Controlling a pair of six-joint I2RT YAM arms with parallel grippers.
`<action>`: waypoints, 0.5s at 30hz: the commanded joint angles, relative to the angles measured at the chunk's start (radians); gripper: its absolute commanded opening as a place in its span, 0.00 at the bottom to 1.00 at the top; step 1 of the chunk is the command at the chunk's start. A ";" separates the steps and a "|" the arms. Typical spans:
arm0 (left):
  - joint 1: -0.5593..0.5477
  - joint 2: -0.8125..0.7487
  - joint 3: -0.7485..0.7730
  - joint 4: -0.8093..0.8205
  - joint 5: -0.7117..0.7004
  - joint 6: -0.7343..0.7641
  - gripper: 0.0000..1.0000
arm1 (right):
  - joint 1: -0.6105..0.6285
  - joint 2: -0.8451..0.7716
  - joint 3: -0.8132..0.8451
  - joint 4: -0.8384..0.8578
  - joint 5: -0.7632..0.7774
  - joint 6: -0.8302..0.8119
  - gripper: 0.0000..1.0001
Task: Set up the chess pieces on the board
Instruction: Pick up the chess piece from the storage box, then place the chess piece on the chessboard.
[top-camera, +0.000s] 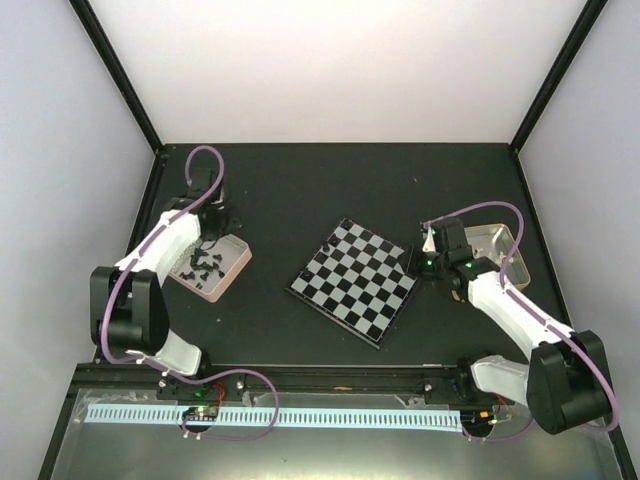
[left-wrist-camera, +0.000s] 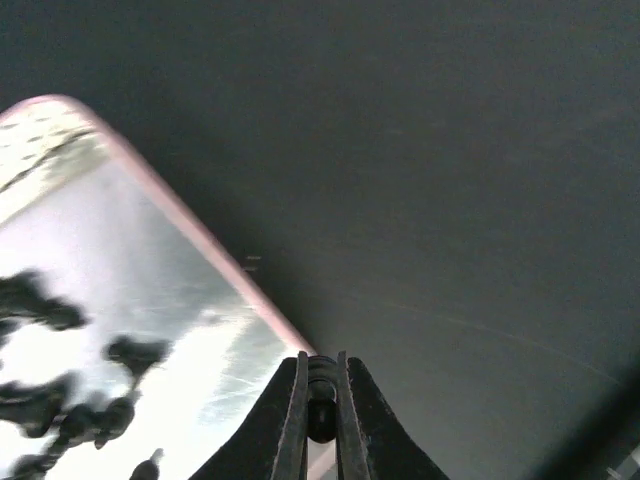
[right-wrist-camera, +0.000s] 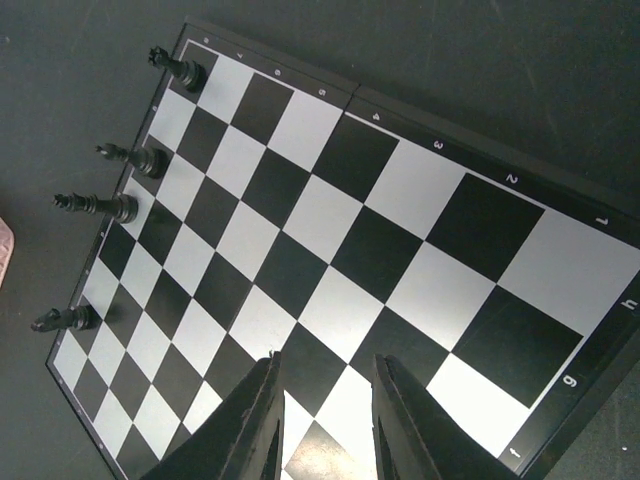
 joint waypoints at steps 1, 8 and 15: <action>-0.139 -0.038 0.105 -0.075 -0.033 -0.005 0.04 | 0.005 -0.045 -0.012 0.011 0.033 0.004 0.26; -0.417 0.065 0.305 -0.089 -0.022 -0.014 0.05 | 0.004 -0.109 -0.033 -0.005 0.084 0.025 0.25; -0.590 0.319 0.560 -0.097 -0.007 0.127 0.05 | 0.005 -0.202 -0.064 -0.024 0.162 0.049 0.25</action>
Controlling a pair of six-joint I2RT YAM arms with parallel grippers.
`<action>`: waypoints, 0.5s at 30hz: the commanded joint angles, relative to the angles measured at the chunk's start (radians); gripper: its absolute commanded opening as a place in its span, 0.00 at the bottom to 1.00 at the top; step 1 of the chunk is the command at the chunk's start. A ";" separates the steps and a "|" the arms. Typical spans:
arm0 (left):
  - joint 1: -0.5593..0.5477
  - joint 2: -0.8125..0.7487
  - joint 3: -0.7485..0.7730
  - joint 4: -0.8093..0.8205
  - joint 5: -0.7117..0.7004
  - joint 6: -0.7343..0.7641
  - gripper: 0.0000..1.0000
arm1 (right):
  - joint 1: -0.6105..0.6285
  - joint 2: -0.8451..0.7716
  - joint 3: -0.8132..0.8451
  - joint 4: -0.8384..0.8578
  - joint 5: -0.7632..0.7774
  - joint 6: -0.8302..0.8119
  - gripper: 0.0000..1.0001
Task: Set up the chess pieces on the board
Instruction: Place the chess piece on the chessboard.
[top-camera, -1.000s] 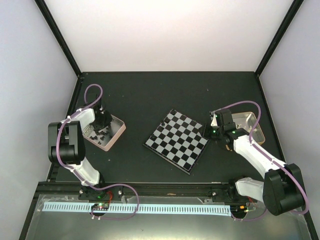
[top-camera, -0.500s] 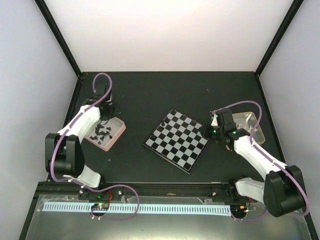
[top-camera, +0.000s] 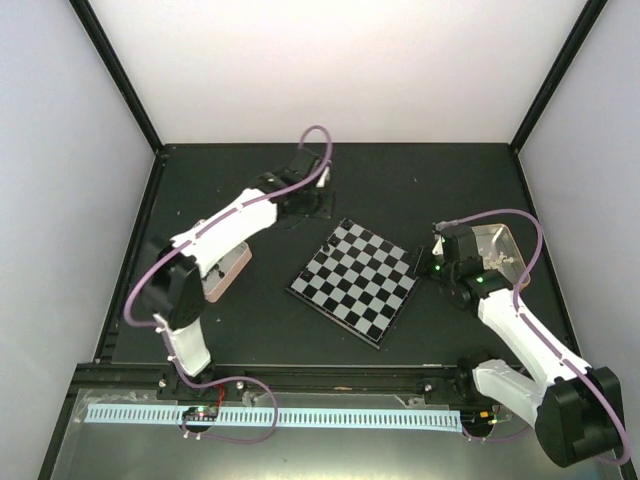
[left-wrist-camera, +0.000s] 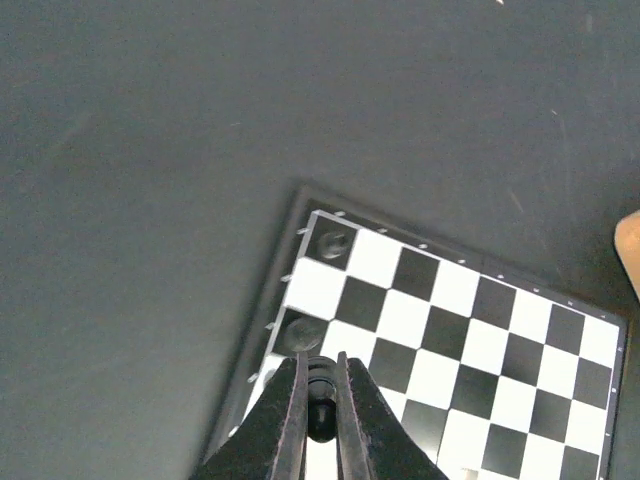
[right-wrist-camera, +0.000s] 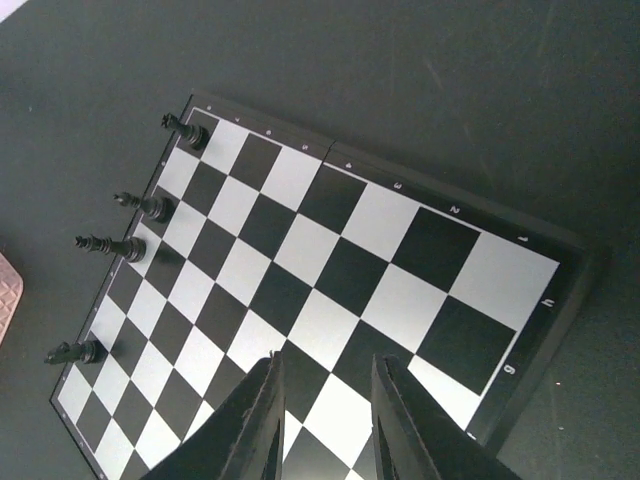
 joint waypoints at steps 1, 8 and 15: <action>-0.068 0.166 0.165 -0.040 0.012 0.135 0.05 | 0.005 -0.058 -0.024 -0.019 0.077 0.020 0.25; -0.121 0.355 0.357 -0.092 0.035 0.346 0.05 | 0.004 -0.075 -0.027 -0.045 0.084 0.010 0.25; -0.117 0.510 0.529 -0.157 0.092 0.365 0.06 | 0.003 -0.085 -0.023 -0.056 0.090 0.011 0.26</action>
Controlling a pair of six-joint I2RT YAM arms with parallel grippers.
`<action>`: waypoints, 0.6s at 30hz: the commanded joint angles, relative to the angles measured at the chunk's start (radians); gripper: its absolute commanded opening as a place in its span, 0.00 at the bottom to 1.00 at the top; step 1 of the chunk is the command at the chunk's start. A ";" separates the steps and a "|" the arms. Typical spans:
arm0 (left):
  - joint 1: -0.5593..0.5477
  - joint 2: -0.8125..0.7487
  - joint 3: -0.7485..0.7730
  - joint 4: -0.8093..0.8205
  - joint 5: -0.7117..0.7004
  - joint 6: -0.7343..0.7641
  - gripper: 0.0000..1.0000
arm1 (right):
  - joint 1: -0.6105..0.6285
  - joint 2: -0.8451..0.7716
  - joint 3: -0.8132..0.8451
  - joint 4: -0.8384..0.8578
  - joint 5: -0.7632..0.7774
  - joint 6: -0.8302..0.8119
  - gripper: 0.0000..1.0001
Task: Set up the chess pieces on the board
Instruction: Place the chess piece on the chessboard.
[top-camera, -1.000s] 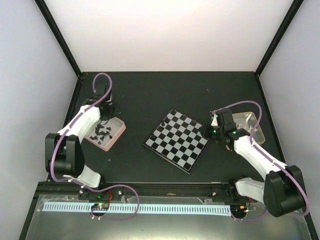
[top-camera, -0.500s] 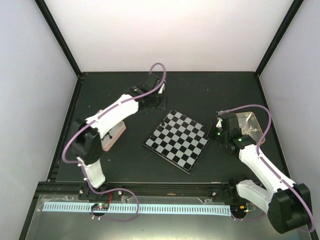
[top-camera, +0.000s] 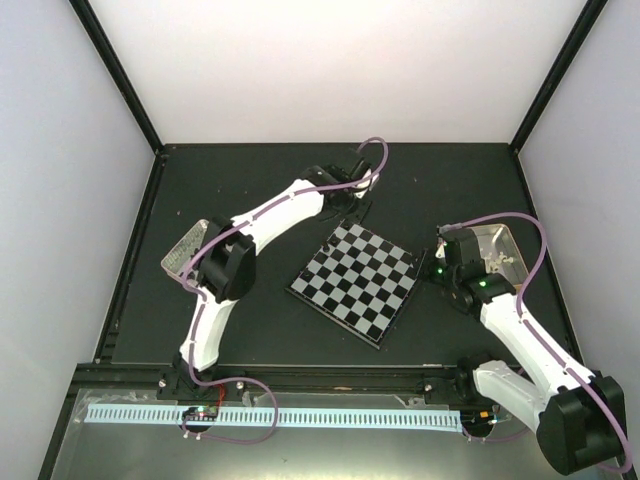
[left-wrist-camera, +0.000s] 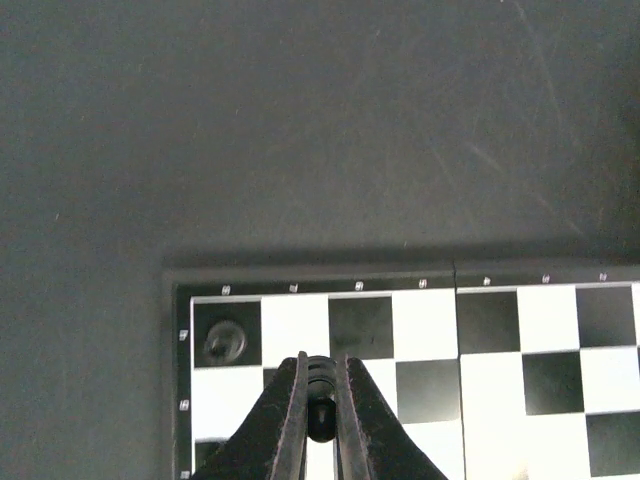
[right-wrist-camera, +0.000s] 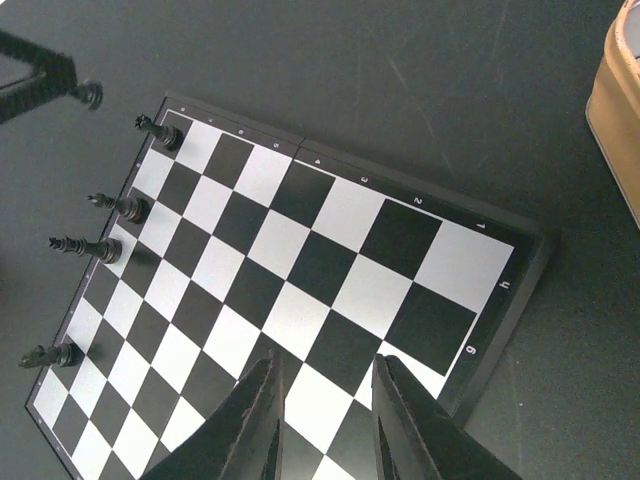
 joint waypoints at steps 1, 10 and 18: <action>0.002 0.091 0.124 -0.061 0.065 0.045 0.06 | 0.004 -0.021 -0.004 -0.010 0.034 0.005 0.26; 0.014 0.172 0.176 -0.082 0.083 0.005 0.08 | 0.005 -0.032 -0.001 -0.028 0.055 -0.003 0.26; 0.053 0.222 0.201 -0.117 0.163 -0.035 0.10 | 0.003 -0.038 0.016 -0.045 0.060 -0.008 0.26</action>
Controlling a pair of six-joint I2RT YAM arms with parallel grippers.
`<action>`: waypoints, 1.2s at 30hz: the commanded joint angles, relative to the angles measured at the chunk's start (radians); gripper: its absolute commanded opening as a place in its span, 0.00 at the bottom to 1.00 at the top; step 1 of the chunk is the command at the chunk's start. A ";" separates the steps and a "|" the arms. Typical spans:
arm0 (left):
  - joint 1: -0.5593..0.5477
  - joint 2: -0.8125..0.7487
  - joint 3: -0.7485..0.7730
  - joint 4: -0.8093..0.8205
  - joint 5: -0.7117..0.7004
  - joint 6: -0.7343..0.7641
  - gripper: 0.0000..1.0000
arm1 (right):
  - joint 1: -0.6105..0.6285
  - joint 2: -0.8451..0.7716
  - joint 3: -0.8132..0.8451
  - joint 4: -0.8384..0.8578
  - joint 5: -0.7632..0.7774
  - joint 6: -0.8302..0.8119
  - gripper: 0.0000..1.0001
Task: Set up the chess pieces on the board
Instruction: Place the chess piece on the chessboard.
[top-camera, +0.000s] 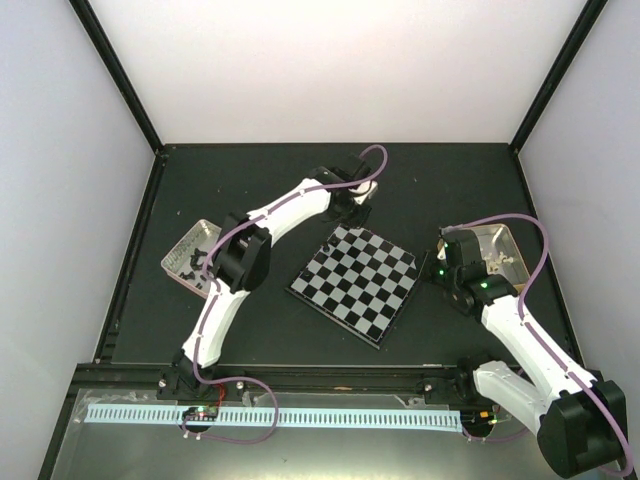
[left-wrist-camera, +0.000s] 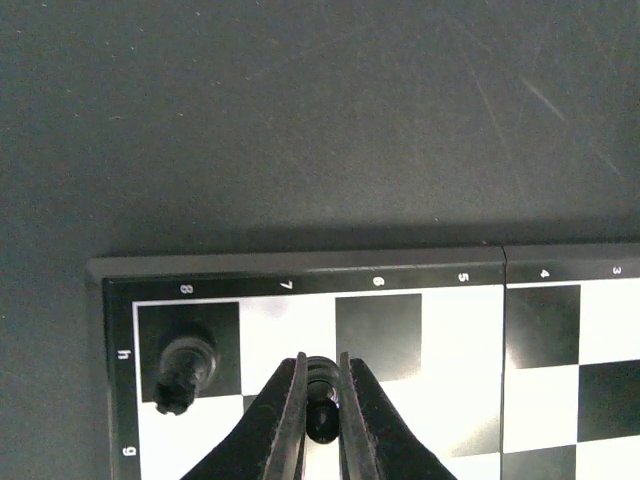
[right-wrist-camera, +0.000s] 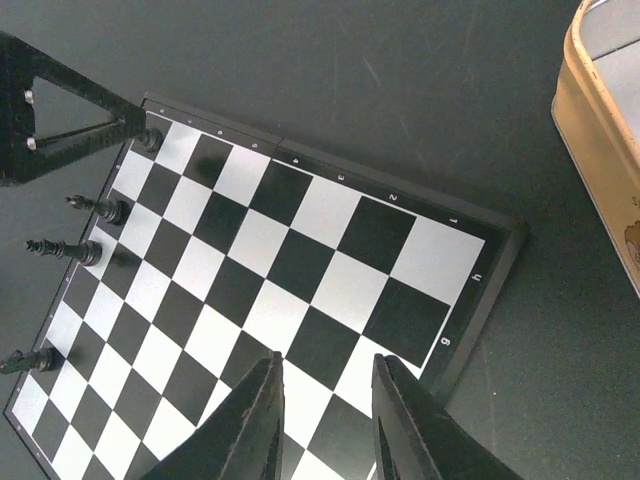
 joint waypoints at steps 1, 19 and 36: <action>0.026 0.047 0.070 -0.040 0.072 -0.022 0.10 | 0.004 -0.019 0.018 -0.014 0.028 -0.008 0.26; 0.025 0.078 0.092 -0.062 0.103 -0.007 0.16 | 0.004 -0.008 0.023 -0.010 0.030 -0.011 0.26; 0.024 0.063 0.108 -0.054 0.106 0.005 0.17 | 0.004 -0.007 0.017 -0.009 0.024 -0.012 0.26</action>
